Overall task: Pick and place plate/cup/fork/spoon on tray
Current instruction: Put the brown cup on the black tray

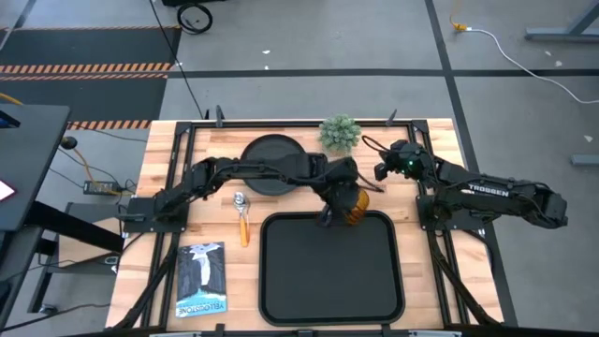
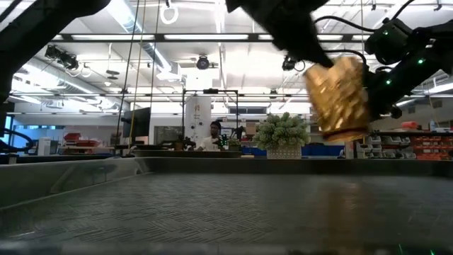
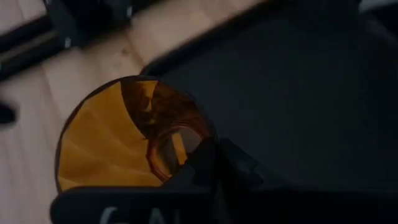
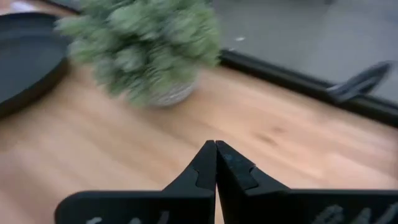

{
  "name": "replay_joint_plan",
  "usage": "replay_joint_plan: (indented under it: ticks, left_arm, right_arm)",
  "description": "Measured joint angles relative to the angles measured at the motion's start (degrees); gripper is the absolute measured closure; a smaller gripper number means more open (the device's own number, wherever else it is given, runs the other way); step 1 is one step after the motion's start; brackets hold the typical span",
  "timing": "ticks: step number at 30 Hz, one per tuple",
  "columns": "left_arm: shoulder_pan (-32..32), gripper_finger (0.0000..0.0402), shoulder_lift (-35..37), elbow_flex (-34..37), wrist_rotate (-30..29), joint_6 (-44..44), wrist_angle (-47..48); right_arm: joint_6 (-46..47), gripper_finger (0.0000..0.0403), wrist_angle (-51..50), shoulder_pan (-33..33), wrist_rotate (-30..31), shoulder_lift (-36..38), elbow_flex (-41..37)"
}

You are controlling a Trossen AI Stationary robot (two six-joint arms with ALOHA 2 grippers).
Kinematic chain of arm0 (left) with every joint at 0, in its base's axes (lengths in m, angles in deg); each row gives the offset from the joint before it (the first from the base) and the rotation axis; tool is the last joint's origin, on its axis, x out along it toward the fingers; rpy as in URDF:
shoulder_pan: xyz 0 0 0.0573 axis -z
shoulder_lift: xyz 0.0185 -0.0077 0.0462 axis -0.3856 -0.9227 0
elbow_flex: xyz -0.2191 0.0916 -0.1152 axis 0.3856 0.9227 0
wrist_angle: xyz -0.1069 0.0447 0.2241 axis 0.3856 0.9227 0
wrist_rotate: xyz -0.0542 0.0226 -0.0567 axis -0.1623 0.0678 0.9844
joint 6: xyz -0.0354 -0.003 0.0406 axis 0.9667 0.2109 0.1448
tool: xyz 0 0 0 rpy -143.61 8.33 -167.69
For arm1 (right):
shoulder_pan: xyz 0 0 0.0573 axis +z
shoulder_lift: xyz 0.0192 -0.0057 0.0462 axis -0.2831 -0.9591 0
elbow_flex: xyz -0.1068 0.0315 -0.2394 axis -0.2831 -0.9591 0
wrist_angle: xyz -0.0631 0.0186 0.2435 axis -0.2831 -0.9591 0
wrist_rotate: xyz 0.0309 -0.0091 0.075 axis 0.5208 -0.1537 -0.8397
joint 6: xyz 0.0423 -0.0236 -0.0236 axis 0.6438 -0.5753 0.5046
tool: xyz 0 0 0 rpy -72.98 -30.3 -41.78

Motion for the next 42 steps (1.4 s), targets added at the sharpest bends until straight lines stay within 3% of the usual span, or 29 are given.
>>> replay_joint_plan:
  ticks: [3,12,17,24,42]
  left_arm:
    - [2.3,0.0386,0.0,2.0,-1.7,2.8,-7.5]
    - [7.1,0.0386,-0.1,6.7,-6.2,4.7,-16.9]
    - [7.2,0.0386,-0.1,10.9,-7.8,4.4,-23.2]
    - [5.9,0.0386,-0.7,14.2,-8.9,4.3,-29.8]
    - [6.5,0.0383,-2.6,14.4,-8.6,2.7,-27.5]
  right_arm:
    - [-0.1,0.0396,0.8,-0.6,1.9,0.0,0.0]
    - [0.3,0.0396,1.4,0.0,-0.5,0.0,0.0]
    - [0.2,0.0396,3.3,0.1,-4.7,0.0,0.0]
    - [0.1,0.0396,3.5,0.1,-5.1,0.0,0.0]
    - [0.1,0.0396,4.3,0.1,-5.1,-0.6,0.0]
